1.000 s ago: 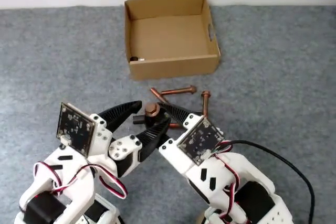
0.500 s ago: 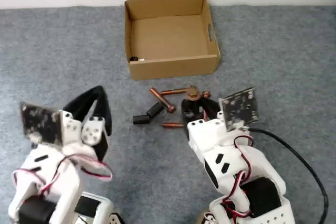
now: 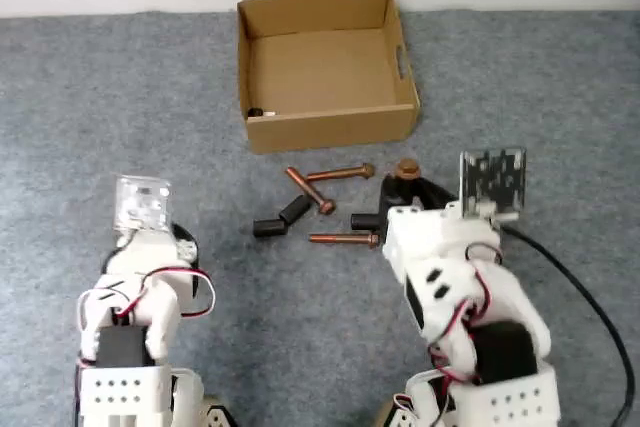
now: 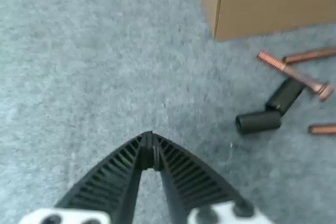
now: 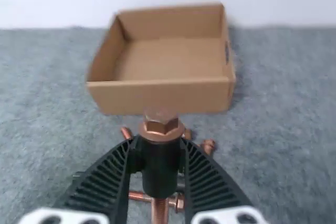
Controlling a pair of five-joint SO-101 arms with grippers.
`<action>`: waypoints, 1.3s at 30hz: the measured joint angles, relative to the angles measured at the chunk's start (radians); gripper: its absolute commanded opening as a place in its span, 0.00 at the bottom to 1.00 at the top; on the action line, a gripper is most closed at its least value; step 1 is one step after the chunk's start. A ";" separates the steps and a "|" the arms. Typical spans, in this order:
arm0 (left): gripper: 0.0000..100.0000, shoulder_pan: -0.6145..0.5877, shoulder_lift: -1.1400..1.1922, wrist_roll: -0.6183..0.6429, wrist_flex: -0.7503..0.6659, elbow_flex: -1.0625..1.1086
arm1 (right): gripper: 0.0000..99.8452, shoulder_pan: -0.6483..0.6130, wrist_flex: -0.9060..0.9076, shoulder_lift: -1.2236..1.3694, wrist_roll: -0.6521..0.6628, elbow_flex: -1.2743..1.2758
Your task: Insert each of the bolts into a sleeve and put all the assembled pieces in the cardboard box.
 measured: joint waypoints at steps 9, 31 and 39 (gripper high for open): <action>0.00 0.000 0.000 -0.089 -0.258 0.259 | 0.01 0.035 0.002 0.442 -0.012 -0.358; 0.00 0.000 0.000 -0.089 -0.316 0.295 | 0.01 0.052 -0.318 1.611 0.086 -1.220; 0.00 0.000 0.000 -0.089 -0.316 0.295 | 0.01 0.052 -0.347 1.912 0.215 -1.458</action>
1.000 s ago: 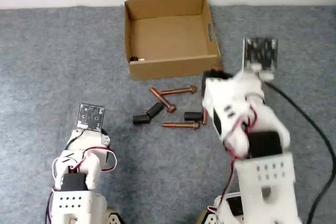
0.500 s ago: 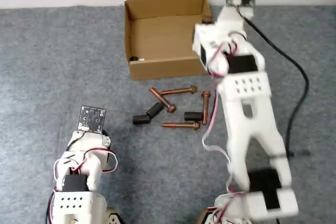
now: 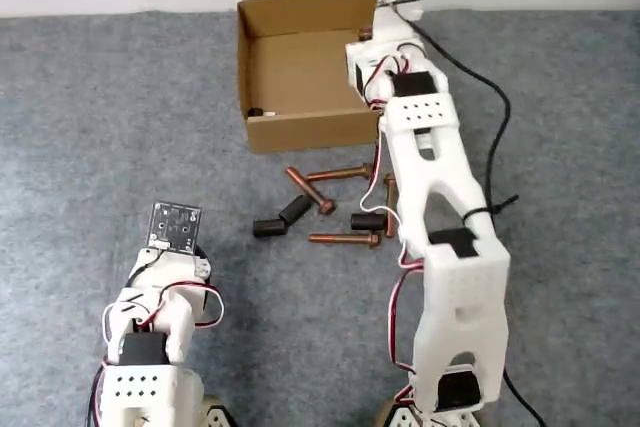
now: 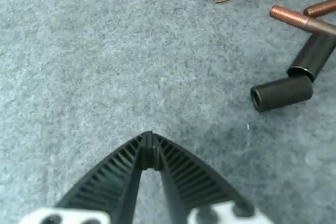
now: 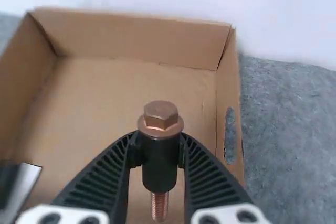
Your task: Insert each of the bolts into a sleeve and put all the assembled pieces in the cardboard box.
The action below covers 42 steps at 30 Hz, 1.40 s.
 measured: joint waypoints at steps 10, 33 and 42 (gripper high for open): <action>0.00 0.000 0.000 0.000 0.000 0.000 | 0.01 0.000 0.052 0.048 0.081 -0.034; 0.00 0.000 0.000 0.000 0.000 0.000 | 0.15 0.000 0.097 0.046 0.081 -0.051; 0.00 0.000 0.000 0.000 0.000 0.000 | 0.14 0.000 0.204 0.008 0.081 -0.051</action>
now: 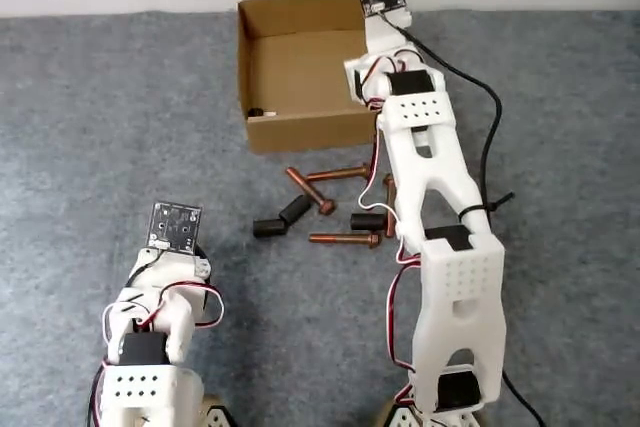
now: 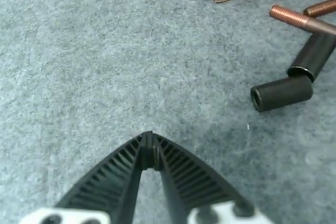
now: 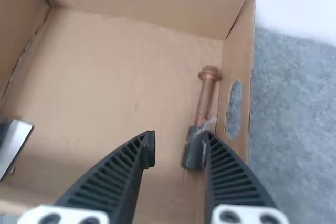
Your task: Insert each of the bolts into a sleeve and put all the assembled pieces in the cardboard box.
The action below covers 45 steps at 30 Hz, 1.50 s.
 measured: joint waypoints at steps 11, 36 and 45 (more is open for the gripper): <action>0.00 -0.008 0.000 0.000 0.000 0.000 | 0.14 0.000 0.313 -0.250 -0.130 0.000; 0.00 -0.008 0.000 0.000 0.000 0.000 | 0.14 0.000 0.899 -0.410 -0.382 -0.002; 0.00 -0.008 0.000 0.000 0.000 0.000 | 0.14 0.000 0.901 -0.307 -0.485 0.117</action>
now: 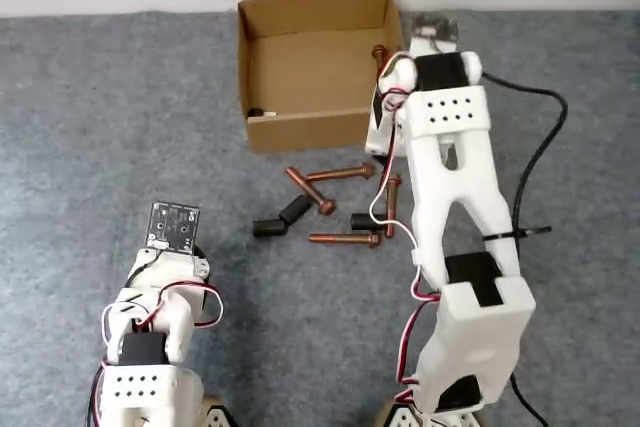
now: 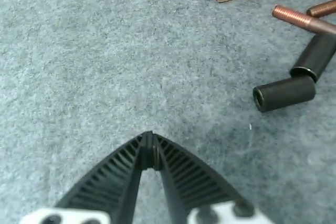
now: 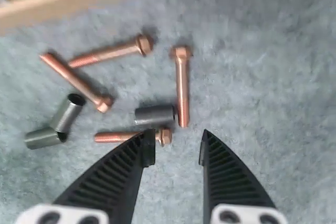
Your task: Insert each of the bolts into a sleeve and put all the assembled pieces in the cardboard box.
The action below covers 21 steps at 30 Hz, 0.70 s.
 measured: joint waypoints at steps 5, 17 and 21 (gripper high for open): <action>0.00 0.000 0.000 0.000 0.000 0.000 | 0.14 0.000 0.000 0.114 -0.008 0.003; 0.00 0.000 0.000 0.000 0.000 0.000 | 0.14 0.017 -0.130 0.244 0.112 0.003; 0.00 0.000 0.000 0.000 0.000 0.000 | 0.14 0.012 -0.097 0.244 0.126 0.003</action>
